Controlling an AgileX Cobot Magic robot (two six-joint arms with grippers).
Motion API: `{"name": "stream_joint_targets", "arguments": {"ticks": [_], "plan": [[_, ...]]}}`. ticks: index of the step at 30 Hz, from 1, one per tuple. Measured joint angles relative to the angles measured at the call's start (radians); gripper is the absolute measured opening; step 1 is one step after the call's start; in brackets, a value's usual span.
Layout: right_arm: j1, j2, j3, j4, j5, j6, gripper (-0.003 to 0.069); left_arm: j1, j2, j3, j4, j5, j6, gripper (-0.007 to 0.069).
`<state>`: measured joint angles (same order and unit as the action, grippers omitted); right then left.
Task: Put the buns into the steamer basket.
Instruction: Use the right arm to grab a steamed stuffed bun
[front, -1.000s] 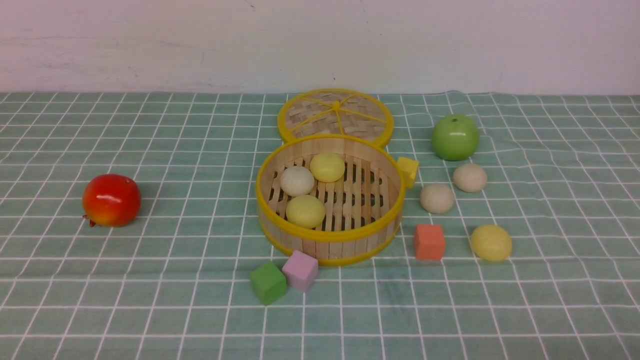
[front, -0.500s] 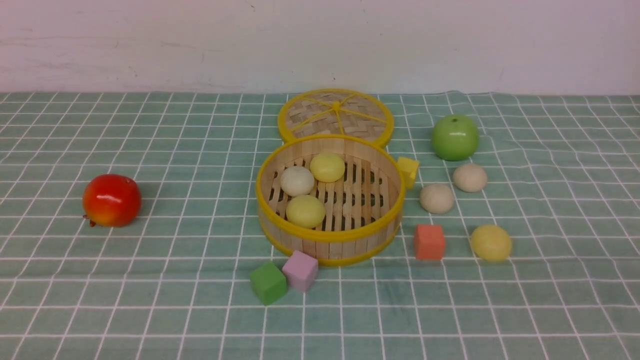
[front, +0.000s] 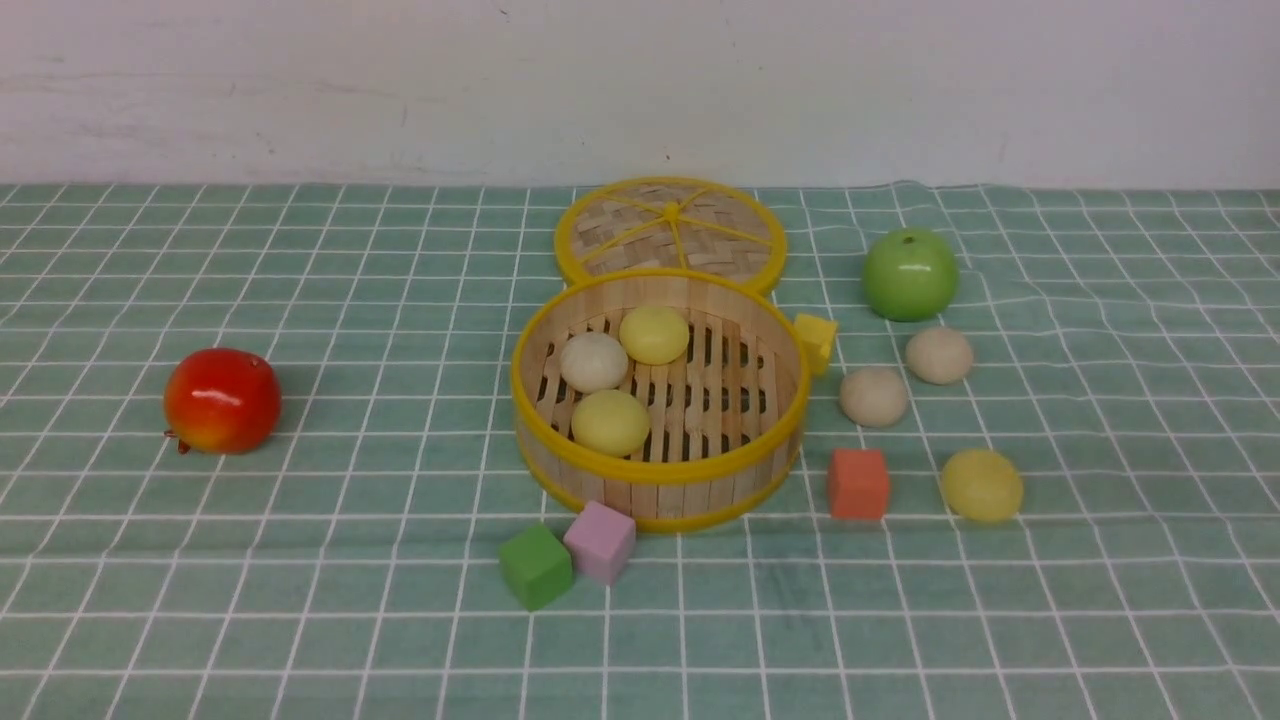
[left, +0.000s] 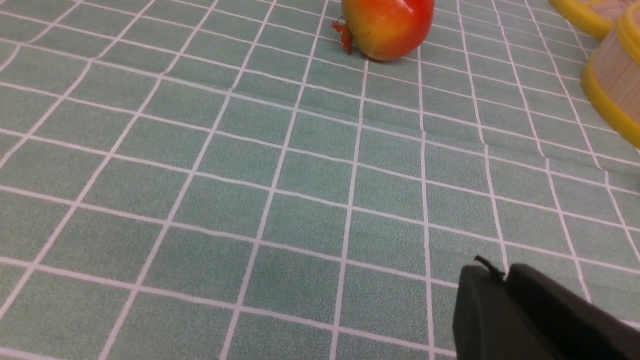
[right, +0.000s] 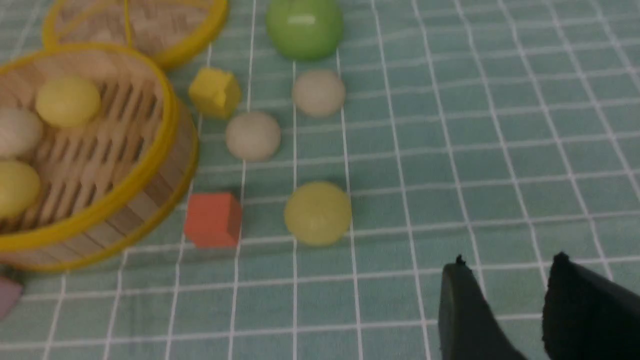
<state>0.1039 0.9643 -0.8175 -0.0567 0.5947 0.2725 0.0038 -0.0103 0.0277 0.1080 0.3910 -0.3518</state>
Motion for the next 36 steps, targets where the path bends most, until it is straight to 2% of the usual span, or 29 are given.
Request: {"name": "stream_joint_targets", "arguments": {"ticks": [4,8,11,15,20,25,36], "plan": [[0.006,0.134,-0.081,0.037,0.078,-0.06,0.024,0.0,0.0,0.0,0.0,0.0,0.0,0.0056],[0.007,0.369,-0.241,0.146,0.183,-0.186,0.024,0.0,0.0,0.0,0.0,0.0,0.0,0.0059],[0.007,0.514,-0.322,0.234,0.211,-0.245,0.024,0.0,0.0,0.0,0.0,0.0,0.0,0.0063],[0.008,0.681,-0.422,0.273,0.213,-0.273,0.024,0.0,0.0,0.0,0.0,0.0,0.0,0.0071],[0.016,0.82,-0.515,0.269,0.196,-0.273,0.024,0.0,0.0,0.001,0.0,0.0,0.0,0.0074],[0.062,0.905,-0.582,0.163,0.183,-0.281,0.024,0.0,0.0,0.002,0.0,0.0,0.0,0.0077],[0.077,0.993,-0.613,0.105,0.177,-0.252,0.024,0.0,0.0,0.002,0.0,0.0,0.0,0.0077]]}}
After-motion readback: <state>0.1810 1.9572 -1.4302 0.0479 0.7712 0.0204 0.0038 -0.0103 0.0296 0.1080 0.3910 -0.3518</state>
